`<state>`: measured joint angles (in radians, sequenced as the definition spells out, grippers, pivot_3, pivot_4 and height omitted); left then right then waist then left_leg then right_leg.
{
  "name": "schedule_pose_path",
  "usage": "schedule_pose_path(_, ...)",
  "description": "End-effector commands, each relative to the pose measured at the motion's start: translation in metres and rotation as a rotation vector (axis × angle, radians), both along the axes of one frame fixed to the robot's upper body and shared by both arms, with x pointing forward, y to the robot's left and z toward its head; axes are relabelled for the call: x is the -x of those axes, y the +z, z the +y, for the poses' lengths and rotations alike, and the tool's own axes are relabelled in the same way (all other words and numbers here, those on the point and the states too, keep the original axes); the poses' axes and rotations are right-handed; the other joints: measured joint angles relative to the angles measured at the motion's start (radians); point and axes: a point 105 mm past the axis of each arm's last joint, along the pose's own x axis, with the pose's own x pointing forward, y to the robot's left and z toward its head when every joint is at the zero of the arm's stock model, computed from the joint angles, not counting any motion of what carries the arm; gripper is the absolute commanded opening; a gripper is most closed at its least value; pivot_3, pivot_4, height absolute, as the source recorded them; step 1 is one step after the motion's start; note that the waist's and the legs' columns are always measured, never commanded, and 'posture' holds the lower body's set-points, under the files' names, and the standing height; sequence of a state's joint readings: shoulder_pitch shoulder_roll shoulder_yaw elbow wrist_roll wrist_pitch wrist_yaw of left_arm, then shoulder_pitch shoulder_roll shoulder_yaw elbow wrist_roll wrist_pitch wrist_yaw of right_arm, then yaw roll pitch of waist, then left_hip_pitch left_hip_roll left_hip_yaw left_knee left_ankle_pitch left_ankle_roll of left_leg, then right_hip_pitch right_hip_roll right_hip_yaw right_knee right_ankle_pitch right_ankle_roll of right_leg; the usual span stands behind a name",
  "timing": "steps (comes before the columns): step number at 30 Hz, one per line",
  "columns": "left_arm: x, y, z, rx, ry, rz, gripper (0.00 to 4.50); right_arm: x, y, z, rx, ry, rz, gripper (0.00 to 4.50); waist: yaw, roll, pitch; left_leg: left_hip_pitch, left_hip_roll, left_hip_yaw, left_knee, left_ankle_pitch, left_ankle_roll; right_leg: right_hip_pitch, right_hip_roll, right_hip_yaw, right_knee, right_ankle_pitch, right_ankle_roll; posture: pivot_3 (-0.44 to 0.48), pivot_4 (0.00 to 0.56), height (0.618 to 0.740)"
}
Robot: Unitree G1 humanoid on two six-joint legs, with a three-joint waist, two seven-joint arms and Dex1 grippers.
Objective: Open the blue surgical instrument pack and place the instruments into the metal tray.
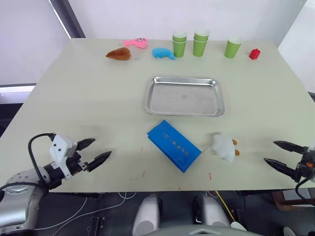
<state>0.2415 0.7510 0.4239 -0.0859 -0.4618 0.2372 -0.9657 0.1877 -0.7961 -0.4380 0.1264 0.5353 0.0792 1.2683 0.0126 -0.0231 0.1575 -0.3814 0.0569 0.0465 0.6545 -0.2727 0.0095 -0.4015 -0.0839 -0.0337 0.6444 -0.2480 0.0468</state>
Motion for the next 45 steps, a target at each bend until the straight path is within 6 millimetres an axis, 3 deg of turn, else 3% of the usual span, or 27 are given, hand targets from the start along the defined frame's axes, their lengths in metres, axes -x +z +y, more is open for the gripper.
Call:
schedule_pose_path(1,-0.001,0.005,0.008,-0.019,0.003,-0.029,4.50,0.003,0.007,0.003,0.005,0.003,-0.029,4.45,0.001,0.000,0.000,0.000,0.000,0.000,0.000,0.000,0.000,0.000,0.000,0.000,0.000,0.000,0.000,0.000,0.150,0.739)
schedule_pose_path(16,-0.009,0.000,0.021,-0.013,-0.039,-0.014,4.50,0.009,0.008,0.016,-0.018,-0.025,-0.042,4.45,-0.001,0.000,-0.001,0.001,0.000,0.000,0.001,0.000,0.000,0.000,0.001,0.000,0.002,0.000,0.000,0.000,0.150,0.739)
schedule_pose_path(23,-0.027,0.010,0.020,-0.013,-0.094,-0.032,4.50,0.008,0.018,0.047,-0.051,0.023,-0.064,4.45,0.001,0.000,-0.001,0.001,0.000,-0.001,0.002,0.000,0.000,0.000,0.001,0.000,0.004,0.000,0.000,0.000,0.150,0.739)
schedule_pose_path(30,-0.055,0.012,-0.003,-0.016,-0.232,-0.022,4.50,0.017,0.031,0.086,-0.113,0.120,-0.057,4.45,0.002,0.000,-0.001,-0.001,0.000,-0.001,0.007,0.000,0.000,0.000,0.001,0.000,0.007,0.000,0.000,0.000,0.150,0.739)
schedule_pose_path(31,-0.059,0.013,-0.006,-0.014,-0.250,-0.023,3.92,0.018,0.034,0.091,-0.128,0.135,-0.055,3.90,0.002,-0.001,-0.001,-0.001,0.000,-0.002,0.009,0.000,0.000,0.000,0.001,0.000,0.009,0.000,0.000,0.000,0.150,0.739)
schedule_pose_path(32,-0.062,0.014,-0.010,-0.014,-0.268,-0.025,3.69,0.020,0.037,0.096,-0.141,0.150,-0.054,3.67,0.001,-0.001,-0.001,-0.002,0.000,-0.002,0.011,0.000,0.000,0.000,0.001,0.000,0.011,0.000,0.000,0.000,0.150,0.739)
schedule_pose_path(35,-0.076,0.015,-0.024,-0.025,-0.332,-0.026,2.07,0.026,0.039,0.113,-0.156,0.209,-0.027,1.97,-0.001,-0.001,-0.001,-0.001,0.000,-0.002,0.014,0.000,0.000,0.000,0.001,0.001,0.014,0.000,0.000,0.000,0.150,0.739)
schedule_pose_path(37,-0.087,0.018,-0.041,-0.036,-0.390,-0.036,1.45,0.031,0.034,0.126,-0.128,0.248,0.003,1.32,0.002,-0.001,0.000,-0.001,0.000,-0.002,0.015,0.000,0.000,0.000,0.001,0.001,0.015,0.000,0.000,0.000,0.150,0.739)
schedule_pose_path(40,-0.098,0.021,-0.060,-0.040,-0.449,-0.041,0.15,0.031,0.026,0.138,-0.105,0.250,0.024,0.01,0.002,-0.002,-0.001,-0.002,0.000,-0.006,0.017,0.000,0.000,0.001,0.004,0.003,0.016,0.000,0.000,0.000,0.150,0.739)
schedule_pose_path(45,-0.109,0.020,-0.082,-0.047,-0.525,-0.034,0.04,0.027,0.011,0.155,-0.071,0.243,0.064,0.00,-0.004,-0.003,-0.001,-0.003,0.000,-0.006,0.017,0.000,0.000,0.000,0.008,0.008,0.016,0.000,0.000,0.000,0.150,0.739)
